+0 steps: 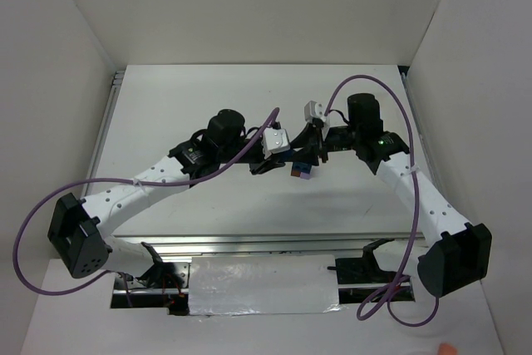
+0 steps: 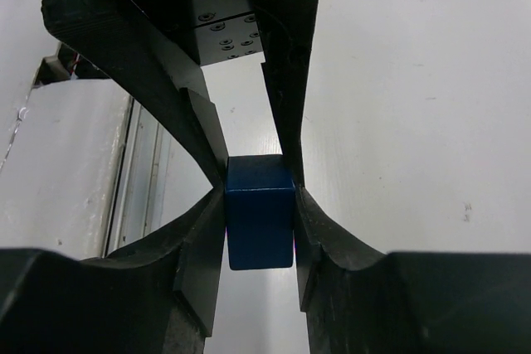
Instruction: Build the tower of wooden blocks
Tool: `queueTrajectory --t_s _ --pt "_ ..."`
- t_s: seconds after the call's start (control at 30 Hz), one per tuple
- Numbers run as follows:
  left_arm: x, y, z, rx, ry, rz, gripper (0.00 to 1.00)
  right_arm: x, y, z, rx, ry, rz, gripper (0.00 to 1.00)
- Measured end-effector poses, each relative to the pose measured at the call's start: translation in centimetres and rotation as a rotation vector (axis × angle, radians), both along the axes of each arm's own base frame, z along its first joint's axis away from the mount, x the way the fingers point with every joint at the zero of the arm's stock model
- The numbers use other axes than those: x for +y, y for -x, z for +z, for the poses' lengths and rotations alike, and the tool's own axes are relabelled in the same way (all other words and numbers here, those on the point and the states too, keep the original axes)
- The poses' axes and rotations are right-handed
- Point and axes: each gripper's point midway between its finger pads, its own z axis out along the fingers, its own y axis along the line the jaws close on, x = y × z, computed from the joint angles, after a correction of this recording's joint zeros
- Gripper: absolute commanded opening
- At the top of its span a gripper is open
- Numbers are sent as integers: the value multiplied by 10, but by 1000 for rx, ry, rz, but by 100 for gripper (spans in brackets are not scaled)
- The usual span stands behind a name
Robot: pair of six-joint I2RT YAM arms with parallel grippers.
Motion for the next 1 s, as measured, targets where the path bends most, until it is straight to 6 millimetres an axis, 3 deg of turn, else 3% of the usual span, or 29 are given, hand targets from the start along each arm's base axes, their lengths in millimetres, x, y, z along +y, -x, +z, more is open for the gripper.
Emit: queueTrajectory --t_s 0.07,0.17,0.2,0.23,0.4,0.57,0.7,0.8,1.0 --pt "-1 1 0 -1 0 -2 13 0 0 0 0 1 0 10" --pt "0 0 0 -3 -2 4 48 1 -1 0 3 1 -3 6" --pt "0 0 0 -4 -2 6 96 1 -2 0 8 1 -9 5" --pt "0 -2 1 -15 -3 10 99 1 -3 0 11 1 -16 5" --pt "5 -11 0 -30 -10 76 99 -3 -16 1 18 9 -87 4" --pt "35 -8 -21 -20 -29 203 99 -26 -38 -6 22 20 -212 5" --pt "69 -2 -27 -10 9 357 99 -45 -50 -28 43 42 -312 5" --pt "91 -1 -21 -8 76 478 99 -54 -56 -47 75 60 -374 6" --pt "121 -1 -11 34 223 672 99 -62 -64 -71 99 50 -452 6"
